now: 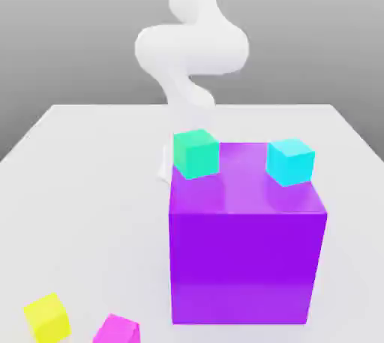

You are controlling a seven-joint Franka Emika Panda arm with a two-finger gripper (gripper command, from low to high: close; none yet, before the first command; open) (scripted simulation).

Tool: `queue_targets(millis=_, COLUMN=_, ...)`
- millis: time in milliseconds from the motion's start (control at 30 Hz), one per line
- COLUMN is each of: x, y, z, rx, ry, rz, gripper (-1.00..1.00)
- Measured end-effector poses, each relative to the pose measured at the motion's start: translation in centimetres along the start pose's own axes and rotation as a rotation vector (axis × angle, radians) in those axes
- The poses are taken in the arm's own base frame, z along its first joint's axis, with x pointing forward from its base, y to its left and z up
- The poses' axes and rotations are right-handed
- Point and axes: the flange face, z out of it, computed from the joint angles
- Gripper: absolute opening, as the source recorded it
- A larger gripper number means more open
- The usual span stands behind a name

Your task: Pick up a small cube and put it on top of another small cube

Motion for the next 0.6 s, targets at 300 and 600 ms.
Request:
queue_targets(millis=300, x=3.4, y=5.7, z=16.0, rx=-0.201, ry=-0.117, rz=0.242, gripper=0.0)
queue_targets(millis=600, x=3.9, y=16.3, z=29.9, rx=-0.424, ry=-0.189, rz=0.492, gripper=0.0)
